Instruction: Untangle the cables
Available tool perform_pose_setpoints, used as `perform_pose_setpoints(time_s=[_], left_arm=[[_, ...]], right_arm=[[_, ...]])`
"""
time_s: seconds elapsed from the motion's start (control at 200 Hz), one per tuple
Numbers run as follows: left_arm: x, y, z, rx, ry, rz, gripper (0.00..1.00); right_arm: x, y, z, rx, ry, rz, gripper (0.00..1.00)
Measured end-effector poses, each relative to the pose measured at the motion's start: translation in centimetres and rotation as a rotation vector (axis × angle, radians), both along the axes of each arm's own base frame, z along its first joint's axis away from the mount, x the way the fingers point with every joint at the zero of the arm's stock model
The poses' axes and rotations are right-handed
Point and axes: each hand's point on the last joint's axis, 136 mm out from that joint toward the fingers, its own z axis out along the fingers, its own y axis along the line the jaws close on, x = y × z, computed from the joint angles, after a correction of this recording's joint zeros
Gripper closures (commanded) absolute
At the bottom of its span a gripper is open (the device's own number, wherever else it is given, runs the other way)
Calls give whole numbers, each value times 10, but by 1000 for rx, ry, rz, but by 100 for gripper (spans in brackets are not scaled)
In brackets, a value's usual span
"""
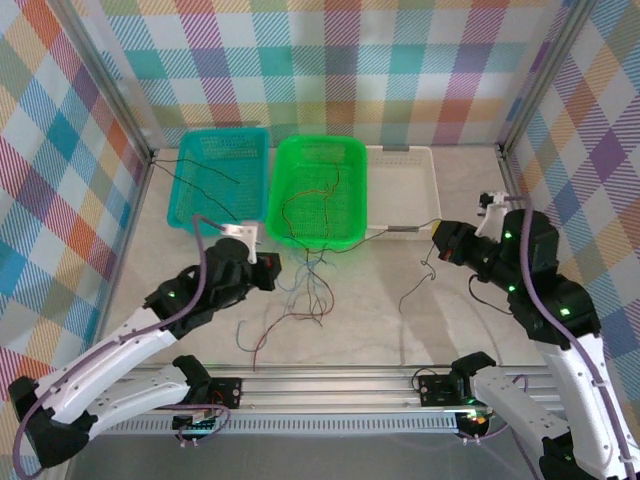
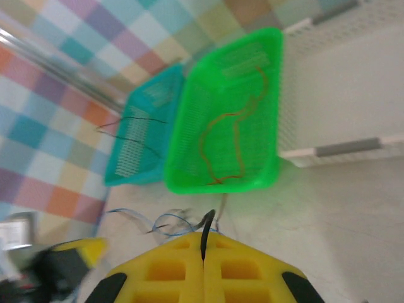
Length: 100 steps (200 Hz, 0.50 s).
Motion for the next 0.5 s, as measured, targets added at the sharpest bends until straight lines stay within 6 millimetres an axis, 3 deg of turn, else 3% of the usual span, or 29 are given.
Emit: perform_pose_setpoints(time_s=[0.19, 0.5], left_arm=[[1, 41, 14, 60, 39, 97, 100], [9, 88, 45, 102, 35, 225, 100]], right_arm=[[7, -19, -61, -107, 120, -102, 100], [15, -45, -126, -185, 274, -213, 100]])
